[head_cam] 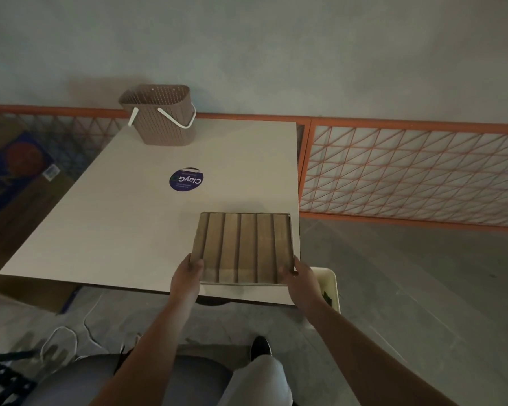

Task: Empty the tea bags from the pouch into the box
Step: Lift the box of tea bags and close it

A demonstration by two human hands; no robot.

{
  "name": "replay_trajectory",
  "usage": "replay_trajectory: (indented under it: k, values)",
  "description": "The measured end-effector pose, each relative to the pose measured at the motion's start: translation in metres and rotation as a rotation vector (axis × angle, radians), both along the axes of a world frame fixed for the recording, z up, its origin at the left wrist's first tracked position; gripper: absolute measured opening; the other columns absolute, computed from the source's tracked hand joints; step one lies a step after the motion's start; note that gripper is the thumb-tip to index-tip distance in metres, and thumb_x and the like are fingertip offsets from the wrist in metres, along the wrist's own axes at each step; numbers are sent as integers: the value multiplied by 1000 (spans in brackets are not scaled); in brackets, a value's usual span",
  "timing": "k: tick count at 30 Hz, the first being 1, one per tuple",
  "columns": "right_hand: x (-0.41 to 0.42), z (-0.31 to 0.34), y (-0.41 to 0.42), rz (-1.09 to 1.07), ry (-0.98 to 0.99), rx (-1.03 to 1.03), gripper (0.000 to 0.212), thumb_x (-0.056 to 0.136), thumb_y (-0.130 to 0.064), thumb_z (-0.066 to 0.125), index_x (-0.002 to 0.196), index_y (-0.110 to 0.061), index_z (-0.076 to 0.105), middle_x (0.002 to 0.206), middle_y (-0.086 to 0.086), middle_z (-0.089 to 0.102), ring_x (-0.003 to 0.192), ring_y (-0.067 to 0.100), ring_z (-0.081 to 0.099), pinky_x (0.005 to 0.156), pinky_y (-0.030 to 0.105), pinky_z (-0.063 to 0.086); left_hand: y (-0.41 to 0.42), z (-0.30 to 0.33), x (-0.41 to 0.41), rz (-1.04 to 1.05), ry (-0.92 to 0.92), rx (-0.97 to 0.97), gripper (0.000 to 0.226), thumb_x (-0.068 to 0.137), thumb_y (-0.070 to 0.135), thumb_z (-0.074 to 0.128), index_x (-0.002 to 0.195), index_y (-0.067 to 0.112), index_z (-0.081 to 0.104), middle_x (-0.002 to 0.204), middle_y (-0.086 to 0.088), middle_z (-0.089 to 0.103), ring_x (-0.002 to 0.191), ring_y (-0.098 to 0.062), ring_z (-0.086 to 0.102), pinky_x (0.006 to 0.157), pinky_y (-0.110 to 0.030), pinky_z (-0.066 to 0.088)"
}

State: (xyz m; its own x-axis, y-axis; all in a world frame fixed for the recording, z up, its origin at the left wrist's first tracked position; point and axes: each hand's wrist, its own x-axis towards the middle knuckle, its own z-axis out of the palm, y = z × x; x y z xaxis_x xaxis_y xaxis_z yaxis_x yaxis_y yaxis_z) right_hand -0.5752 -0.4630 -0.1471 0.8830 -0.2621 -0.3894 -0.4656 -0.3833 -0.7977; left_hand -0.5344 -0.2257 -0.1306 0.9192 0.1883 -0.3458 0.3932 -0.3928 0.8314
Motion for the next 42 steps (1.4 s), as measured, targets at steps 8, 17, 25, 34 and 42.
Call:
replay_trajectory:
  k: [8, 17, 25, 34, 42]
  values:
    - [20, 5, 13, 39, -46, 27, 40, 95, -36, 51, 131, -19, 54, 105, 8, 62, 80, 18, 55, 62, 26, 41, 18, 7, 13, 8, -58, 12, 18, 106, 14, 43, 114, 16, 59, 107, -12, 66, 100, -33, 60, 85, -40, 44]
    - [98, 21, 46, 139, -96, 37, 29, 96, -29, 53, 121, -18, 59, 109, 7, 63, 86, 13, 59, 58, 15, 39, 61, 7, 79, 159, -108, -125, 23, 103, 8, 49, 118, 12, 66, 108, -13, 67, 105, -29, 61, 91, -38, 43]
    - [214, 6, 111, 172, -106, 34, 35, 94, -24, 56, 128, -14, 56, 120, 9, 58, 98, 19, 60, 77, 23, 43, 122, -2, 198, 244, -101, -286, 22, 102, -3, 46, 105, 7, 66, 96, -11, 63, 94, -25, 55, 87, -33, 37]
    - [319, 7, 196, 203, -18, 34, 46, 93, -8, 52, 139, -12, 45, 126, 9, 45, 109, 24, 54, 92, 26, 43, 209, -9, 316, 217, -57, -213, 26, 102, 6, 47, 117, 13, 67, 108, -8, 68, 109, -28, 59, 101, -40, 41]
    - [376, -2, 248, 125, -63, 64, 50, 92, 0, 47, 138, -20, 42, 123, 3, 44, 104, 23, 54, 94, 36, 51, 248, -19, 385, 213, -65, -183, 30, 103, 13, 45, 127, 14, 63, 124, -12, 65, 123, -36, 57, 105, -43, 41]
